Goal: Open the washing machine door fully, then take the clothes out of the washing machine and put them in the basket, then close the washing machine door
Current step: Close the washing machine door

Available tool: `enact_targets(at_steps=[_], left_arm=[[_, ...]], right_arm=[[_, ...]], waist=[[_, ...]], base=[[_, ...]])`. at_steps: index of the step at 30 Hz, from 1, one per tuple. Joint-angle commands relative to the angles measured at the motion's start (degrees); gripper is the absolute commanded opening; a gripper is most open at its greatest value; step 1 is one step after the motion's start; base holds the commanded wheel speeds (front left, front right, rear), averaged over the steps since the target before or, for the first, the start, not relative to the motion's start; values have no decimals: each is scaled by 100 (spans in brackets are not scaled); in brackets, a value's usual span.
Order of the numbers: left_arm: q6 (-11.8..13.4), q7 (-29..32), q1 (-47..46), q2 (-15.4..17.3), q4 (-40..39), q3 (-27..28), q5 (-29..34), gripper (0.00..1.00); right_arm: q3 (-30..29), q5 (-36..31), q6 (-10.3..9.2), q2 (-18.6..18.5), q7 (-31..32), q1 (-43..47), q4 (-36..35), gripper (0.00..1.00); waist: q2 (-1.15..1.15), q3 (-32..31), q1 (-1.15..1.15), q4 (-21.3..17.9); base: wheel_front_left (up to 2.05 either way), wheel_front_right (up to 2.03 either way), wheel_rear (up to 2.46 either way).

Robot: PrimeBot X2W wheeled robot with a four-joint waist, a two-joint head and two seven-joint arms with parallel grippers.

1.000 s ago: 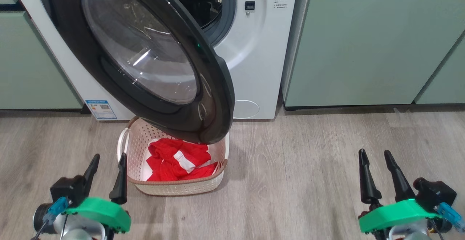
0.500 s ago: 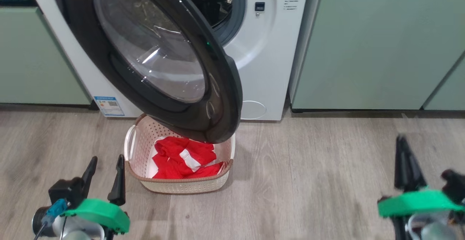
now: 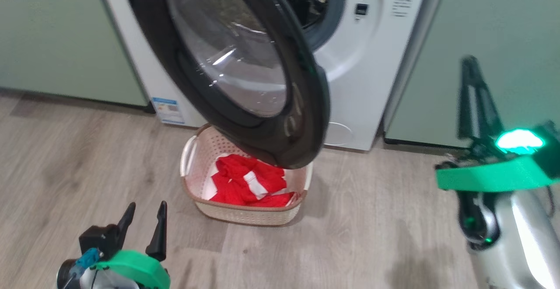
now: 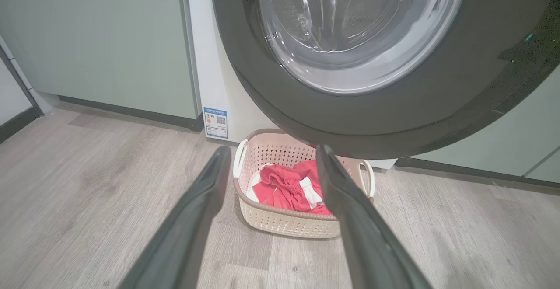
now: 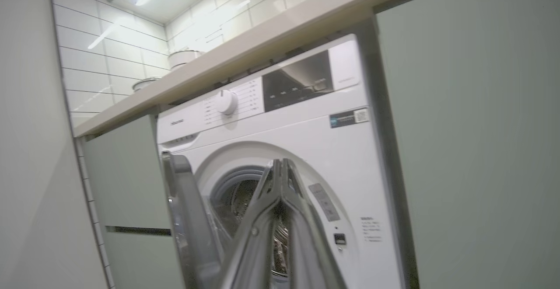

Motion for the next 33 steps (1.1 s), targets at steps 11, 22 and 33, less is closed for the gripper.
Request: enact_targets(at_steps=[11,22,33], left_arm=[[-35,-53,-256,-43,-90,72,-43,100],[-35,-53,-276,-142,-104,-65,-74,100],[-35,-53,-430,-263,-154,-185,-82,100]], right_arm=[[2067,229,-4,-305,-35,-998,526,0],[2779,742,-4,-279,-35,-1524,2335,0],[2262,750,-4,-125,-35,-2052,3375,0]], waist=[[0,48,0,682],[0,203,0,1028],[0,628,0,986]], base=[[0,0,0],[0,0,0],[0,0,0]])
